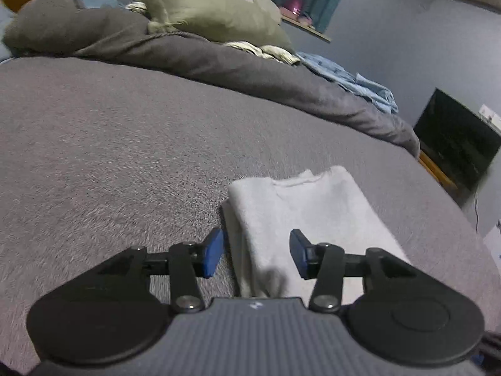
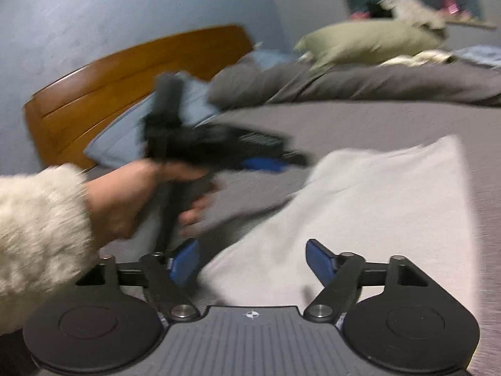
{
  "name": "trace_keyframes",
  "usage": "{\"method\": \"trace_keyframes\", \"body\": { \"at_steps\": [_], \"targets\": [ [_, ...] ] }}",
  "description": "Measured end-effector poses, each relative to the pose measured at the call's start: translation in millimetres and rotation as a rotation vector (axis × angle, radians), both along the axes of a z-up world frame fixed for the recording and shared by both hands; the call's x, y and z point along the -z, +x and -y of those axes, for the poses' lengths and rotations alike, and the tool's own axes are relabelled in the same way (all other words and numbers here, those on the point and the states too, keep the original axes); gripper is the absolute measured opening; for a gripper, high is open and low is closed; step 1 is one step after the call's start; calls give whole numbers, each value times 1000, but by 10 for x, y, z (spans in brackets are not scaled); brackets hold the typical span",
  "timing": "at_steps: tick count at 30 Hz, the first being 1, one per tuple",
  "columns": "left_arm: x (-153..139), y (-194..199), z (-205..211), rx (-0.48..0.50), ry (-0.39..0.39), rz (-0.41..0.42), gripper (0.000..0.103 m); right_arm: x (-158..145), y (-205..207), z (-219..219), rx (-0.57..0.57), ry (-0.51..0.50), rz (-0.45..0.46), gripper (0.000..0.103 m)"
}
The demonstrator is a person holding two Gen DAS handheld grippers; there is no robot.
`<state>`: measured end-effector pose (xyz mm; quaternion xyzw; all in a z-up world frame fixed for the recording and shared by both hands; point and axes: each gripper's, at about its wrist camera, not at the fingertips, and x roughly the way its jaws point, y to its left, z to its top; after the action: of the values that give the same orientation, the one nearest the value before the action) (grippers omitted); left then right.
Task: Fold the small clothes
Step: 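Open both grippers and release the folded sweatshirt bundle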
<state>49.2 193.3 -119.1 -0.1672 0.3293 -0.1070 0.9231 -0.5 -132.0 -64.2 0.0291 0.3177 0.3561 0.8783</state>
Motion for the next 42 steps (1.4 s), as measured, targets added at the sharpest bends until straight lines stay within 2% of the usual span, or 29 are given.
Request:
{"method": "trace_keyframes", "body": {
  "at_steps": [1, 3, 7, 9, 11, 14, 17, 20, 23, 25, 26, 28, 30, 34, 35, 38, 41, 42],
  "targets": [
    [-42, -83, -1, -6, -18, -1, 45, -47, -21, 90, 44, -4, -1, 82],
    [-108, -254, 55, -12, -29, -14, 45, -131, -79, 283, 166, -17, -12, 92],
    [-200, -593, 255, -8, 14, -29, 45, -252, -213, 588, 334, -62, -32, 92],
    [-187, -764, 307, -27, -1, -44, 45, -280, -305, 699, 376, -95, -33, 94],
    [-194, -850, 373, -37, 33, -37, 45, -272, -407, 806, 404, -120, -39, 95],
    [-168, -843, 472, -52, 129, -34, 45, -167, -489, 876, 434, -171, -68, 96],
    [-69, -777, 548, -70, 132, -41, 45, -19, -524, 913, 442, -193, -88, 96],
    [26, -662, 615, -44, 127, -45, 45, 187, -511, 862, 432, -249, -119, 96],
    [107, -553, 706, -31, 176, -44, 45, 351, -501, 864, 434, -267, -144, 95],
    [185, -506, 737, -53, 223, -62, 45, 435, -478, 890, 445, -276, -113, 94],
    [214, -499, 734, -68, 237, -68, 45, 462, -465, 899, 449, -283, -91, 94],
    [272, -494, 683, -77, 206, -73, 46, 510, -424, 919, 444, -311, -44, 91],
    [300, -477, 643, -82, 206, -71, 53, 533, -426, 930, 442, -310, -8, 89],
    [382, -441, 552, -92, 177, -78, 58, 550, -422, 876, 416, -335, 78, 89],
    [408, -434, 520, -105, 152, -86, 58, 568, -430, 830, 399, -357, 117, 86],
    [469, -413, 447, -132, 95, -106, 60, 549, -412, 765, 356, -397, 201, 67],
    [490, -403, 469, -118, 122, -98, 61, 540, -412, 839, 400, -372, 164, 58],
    [498, -399, 477, -114, 132, -96, 62, 539, -399, 894, 438, -358, 139, 59]
  ]
}}
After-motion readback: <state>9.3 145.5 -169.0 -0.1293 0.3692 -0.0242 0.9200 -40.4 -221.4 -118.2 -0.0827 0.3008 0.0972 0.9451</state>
